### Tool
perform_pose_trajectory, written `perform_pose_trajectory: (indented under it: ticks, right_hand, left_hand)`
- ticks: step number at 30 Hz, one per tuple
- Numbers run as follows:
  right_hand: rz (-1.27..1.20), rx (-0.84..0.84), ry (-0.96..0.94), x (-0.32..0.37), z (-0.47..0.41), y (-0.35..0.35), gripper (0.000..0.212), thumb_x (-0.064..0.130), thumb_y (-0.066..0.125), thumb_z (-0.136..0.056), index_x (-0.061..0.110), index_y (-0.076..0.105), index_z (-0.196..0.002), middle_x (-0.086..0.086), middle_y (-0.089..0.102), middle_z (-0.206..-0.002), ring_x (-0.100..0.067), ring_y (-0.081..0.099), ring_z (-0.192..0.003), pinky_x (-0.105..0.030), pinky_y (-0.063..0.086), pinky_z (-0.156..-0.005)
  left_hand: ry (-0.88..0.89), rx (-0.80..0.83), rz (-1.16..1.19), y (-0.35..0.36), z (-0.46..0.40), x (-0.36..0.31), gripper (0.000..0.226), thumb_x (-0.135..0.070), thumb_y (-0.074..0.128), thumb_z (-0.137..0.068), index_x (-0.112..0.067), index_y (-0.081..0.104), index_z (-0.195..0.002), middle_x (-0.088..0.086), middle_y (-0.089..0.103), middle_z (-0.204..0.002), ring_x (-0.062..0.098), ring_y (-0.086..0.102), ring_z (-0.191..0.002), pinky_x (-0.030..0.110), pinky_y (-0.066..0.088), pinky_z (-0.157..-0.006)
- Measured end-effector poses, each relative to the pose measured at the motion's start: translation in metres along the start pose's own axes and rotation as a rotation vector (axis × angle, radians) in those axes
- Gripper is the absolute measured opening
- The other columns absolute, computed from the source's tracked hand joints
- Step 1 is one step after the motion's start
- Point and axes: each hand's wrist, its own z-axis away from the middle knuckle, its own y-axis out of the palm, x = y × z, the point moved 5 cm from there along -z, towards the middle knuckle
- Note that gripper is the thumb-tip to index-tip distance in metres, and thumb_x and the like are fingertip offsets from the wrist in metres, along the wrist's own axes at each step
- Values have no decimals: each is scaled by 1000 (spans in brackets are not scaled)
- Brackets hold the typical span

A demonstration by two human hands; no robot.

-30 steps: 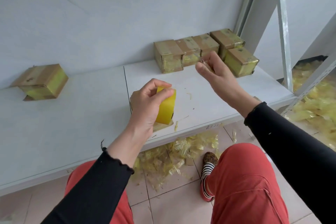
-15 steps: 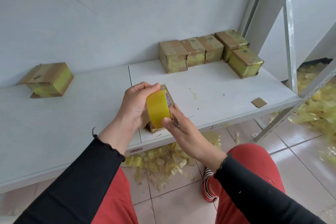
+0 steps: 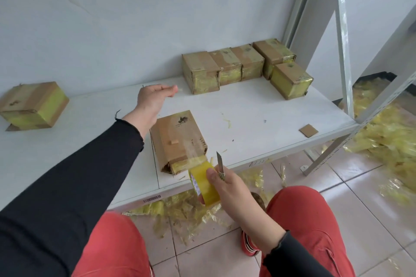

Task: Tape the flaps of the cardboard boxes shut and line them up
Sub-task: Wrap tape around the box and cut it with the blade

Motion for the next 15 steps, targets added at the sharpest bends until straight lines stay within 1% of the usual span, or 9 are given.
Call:
perform_pose_trajectory:
  ticks: [1, 3, 5, 8, 10, 11, 13, 14, 15]
  right_hand:
    - [14, -24, 12, -2, -2, -1, 49, 50, 41, -106, 3, 54, -103, -25, 71, -99, -44, 66, -96, -54, 53, -88]
    - [67, -55, 22, -3, -8, -5, 46, 53, 40, -105, 8, 53, -101, -18, 74, -92, -38, 67, -90, -51, 53, -84]
    - [115, -66, 30, -3, -15, -6, 44, 54, 40, -105, 13, 54, -100, -13, 75, -87, -33, 68, -86, -49, 54, -84]
    - [204, -78, 57, -7, -23, -5, 42, 54, 39, -104, 15, 53, -95, -6, 73, -82, -29, 65, -84, -43, 52, -82]
    - [237, -54, 87, -12, -28, -2, 43, 54, 38, -104, 15, 54, -95, -2, 72, -80, -26, 63, -83, -42, 50, -83]
    - [244, -34, 103, -15, -31, 0, 43, 54, 38, -104, 15, 55, -95, -2, 72, -82, -26, 64, -85, -41, 51, -85]
    - [241, -13, 128, -18, -35, 4, 43, 52, 38, -104, 14, 56, -97, -1, 71, -80, -25, 63, -83, -39, 50, -82]
    - [234, -13, 136, -19, -36, 6, 42, 51, 39, -104, 13, 56, -97, 1, 67, -78, -24, 61, -80, -38, 48, -78]
    - [224, -12, 142, -20, -38, 7, 41, 51, 40, -104, 13, 56, -97, 2, 64, -76, -22, 60, -77, -37, 47, -75]
  left_hand:
    - [-9, 24, -30, 3, -5, 6, 15, -33, 84, -85, -20, 76, -84, -11, 70, -86, 2, 54, -86, 30, 38, -97]
    - [-35, 43, -60, 6, -13, 17, 15, -34, 85, -83, -22, 78, -86, -12, 71, -94, 8, 55, -98, 30, 37, -100]
    - [-74, 47, -79, 6, -21, 29, 20, -36, 87, -80, -20, 79, -90, -11, 71, -99, 13, 55, -106, 32, 37, -103]
    - [-137, 55, -126, 5, -28, 46, 21, -36, 88, -79, -19, 77, -85, -8, 69, -91, 8, 55, -90, 35, 40, -104]
    - [-199, 64, -162, 5, -30, 58, 27, -35, 89, -79, -13, 77, -88, -1, 68, -91, 15, 58, -87, 38, 46, -100]
    - [-244, 84, -179, 6, -32, 64, 31, -35, 89, -79, -9, 77, -93, 4, 69, -94, 21, 62, -87, 39, 51, -94]
    - [-364, 170, -259, 9, -35, 72, 34, -35, 87, -81, -7, 75, -97, 12, 72, -94, 27, 67, -82, 38, 58, -79]
    - [-442, 234, -340, 11, -36, 74, 32, -36, 85, -84, -8, 73, -96, 13, 73, -93, 28, 68, -80, 40, 59, -79]
    - [-515, 306, -434, 12, -37, 75, 31, -37, 81, -88, -9, 71, -95, 13, 72, -90, 30, 68, -80, 44, 59, -83]
